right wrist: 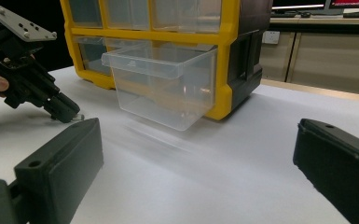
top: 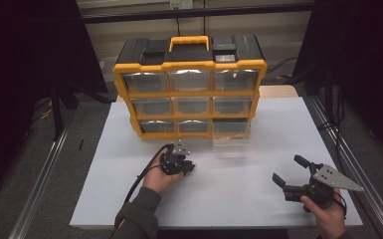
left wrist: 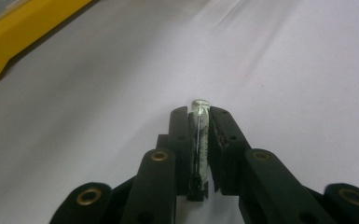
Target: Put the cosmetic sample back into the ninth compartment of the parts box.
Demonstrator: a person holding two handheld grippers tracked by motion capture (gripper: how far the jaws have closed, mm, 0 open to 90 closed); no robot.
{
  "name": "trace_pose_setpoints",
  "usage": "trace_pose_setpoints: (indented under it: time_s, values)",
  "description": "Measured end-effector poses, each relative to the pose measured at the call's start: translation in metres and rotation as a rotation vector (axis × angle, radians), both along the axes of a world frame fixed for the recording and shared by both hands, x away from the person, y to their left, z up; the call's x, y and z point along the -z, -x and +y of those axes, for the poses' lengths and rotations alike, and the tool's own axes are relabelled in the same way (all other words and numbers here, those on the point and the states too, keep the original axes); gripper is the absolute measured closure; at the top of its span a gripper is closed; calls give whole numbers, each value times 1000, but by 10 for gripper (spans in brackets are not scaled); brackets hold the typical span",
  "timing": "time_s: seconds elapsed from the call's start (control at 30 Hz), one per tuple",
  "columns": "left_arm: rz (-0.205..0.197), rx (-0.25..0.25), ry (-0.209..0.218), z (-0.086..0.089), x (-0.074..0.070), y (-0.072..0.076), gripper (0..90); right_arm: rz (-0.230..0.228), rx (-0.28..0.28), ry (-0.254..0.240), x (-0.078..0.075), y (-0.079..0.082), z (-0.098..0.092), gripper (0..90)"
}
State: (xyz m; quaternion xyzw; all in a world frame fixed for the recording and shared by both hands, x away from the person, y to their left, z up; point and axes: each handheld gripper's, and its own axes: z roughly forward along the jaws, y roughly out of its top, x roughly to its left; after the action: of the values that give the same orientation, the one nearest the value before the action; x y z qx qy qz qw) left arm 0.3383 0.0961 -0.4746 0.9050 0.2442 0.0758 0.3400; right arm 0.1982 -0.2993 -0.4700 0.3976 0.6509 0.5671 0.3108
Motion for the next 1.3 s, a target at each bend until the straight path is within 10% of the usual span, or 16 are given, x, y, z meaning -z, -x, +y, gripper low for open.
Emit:
trace_pose_setpoints:
  time_s: [0.6, 1.3]
  values:
    - [36, -50, 27, 2, -1, 1, 815, 4, -6, 1, 0, 0, 0, 8]
    - [49, -92, 201, 10, -16, 0, 814, 4, -8, 0, 0, 0, 0, 8]
